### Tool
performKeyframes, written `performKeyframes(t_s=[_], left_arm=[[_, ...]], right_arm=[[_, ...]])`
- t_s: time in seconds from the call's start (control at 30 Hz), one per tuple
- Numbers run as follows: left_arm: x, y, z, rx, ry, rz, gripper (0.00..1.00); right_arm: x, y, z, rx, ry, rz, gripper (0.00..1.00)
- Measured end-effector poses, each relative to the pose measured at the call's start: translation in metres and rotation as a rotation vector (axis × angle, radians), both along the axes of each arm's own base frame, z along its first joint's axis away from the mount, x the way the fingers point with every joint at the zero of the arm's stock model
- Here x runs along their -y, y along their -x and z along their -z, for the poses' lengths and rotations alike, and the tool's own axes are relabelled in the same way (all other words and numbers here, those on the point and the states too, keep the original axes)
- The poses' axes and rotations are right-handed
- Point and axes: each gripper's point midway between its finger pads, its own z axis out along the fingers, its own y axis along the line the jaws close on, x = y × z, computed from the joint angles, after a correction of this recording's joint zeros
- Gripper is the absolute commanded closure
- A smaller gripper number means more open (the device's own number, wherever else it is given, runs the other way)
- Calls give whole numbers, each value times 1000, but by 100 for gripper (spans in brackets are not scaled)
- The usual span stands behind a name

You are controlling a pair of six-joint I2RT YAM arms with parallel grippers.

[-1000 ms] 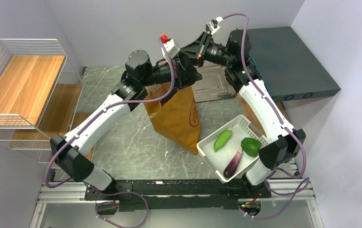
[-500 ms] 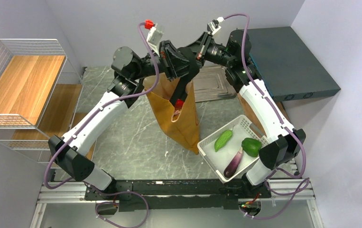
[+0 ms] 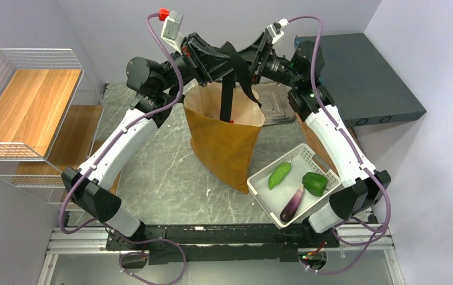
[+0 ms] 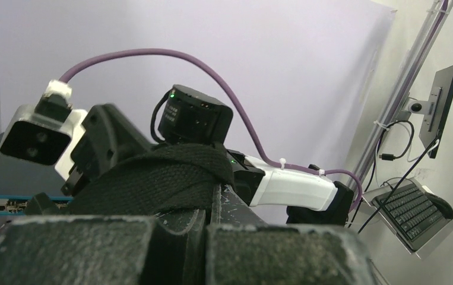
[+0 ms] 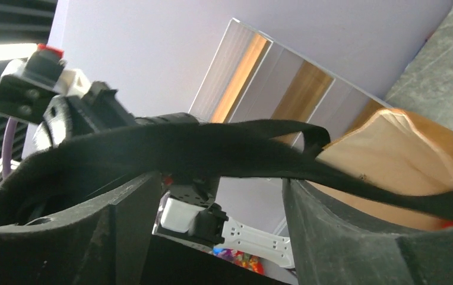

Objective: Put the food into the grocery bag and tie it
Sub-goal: Tie the grocery bag at the center of the board.

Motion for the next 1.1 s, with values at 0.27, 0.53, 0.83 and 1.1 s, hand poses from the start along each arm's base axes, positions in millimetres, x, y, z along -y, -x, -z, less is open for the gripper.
performKeyframes(t_s=[0.27,0.53,0.83,1.1], left_arm=[[0,-4,0,-26,12,7,100],[0,-3,-1,-35,16,16,100],[1,-5,-3,-42,23,27,100],[2,-7,-2,-53,25,34,100]], right_arm=[[2,5,-13,68,-9,-2,17],[7,3,-15,103,5,7,18],[15,18,-6,174,88,-9,20],[19,27,-15,222,111,-18,37]])
